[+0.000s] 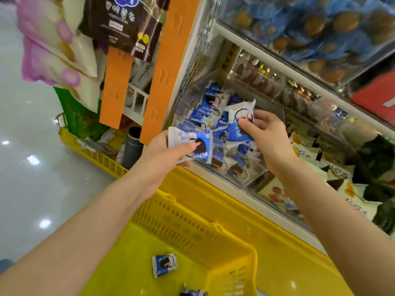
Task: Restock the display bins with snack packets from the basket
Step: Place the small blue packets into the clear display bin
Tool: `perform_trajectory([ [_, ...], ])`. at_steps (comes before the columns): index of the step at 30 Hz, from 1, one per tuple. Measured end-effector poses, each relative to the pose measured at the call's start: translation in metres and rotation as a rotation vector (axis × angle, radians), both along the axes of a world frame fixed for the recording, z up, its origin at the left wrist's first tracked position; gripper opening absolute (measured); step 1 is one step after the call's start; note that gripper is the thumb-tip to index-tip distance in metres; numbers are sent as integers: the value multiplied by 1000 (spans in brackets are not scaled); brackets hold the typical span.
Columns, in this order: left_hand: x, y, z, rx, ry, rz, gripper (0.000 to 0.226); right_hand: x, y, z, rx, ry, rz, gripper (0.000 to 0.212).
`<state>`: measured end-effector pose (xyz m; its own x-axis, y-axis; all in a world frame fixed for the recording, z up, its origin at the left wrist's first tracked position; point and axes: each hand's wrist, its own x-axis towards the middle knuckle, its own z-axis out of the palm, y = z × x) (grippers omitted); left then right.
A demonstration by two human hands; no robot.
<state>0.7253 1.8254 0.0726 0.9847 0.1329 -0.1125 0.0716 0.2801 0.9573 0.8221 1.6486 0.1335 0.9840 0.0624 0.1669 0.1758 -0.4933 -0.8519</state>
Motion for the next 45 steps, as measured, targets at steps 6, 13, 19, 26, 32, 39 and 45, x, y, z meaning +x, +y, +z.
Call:
perform_trajectory([
  [6, 16, 16, 2, -92, -31, 110, 33, 71, 31, -7, -372, -165, -58, 42],
  [13, 32, 32, -3, -164, -41, 178, 29, 127, 69, -18, -519, -193, -14, 45],
  [19, 36, 40, -8, -174, -26, 177, 35, 147, 77, -28, -692, -216, 89, 36],
  [26, 34, 42, -6, -162, -16, 172, 37, 150, 77, -25, -910, -199, 129, 43],
  [32, 28, 41, -4, -159, -8, 169, 36, 142, 70, -1, -634, -289, 23, 25],
  [39, 28, 36, -3, -168, -4, 164, 36, 152, 51, -22, -324, 102, -118, 52],
  [45, 34, 35, -4, -153, -1, 160, 39, 162, 36, -35, -584, 107, -6, 66],
])
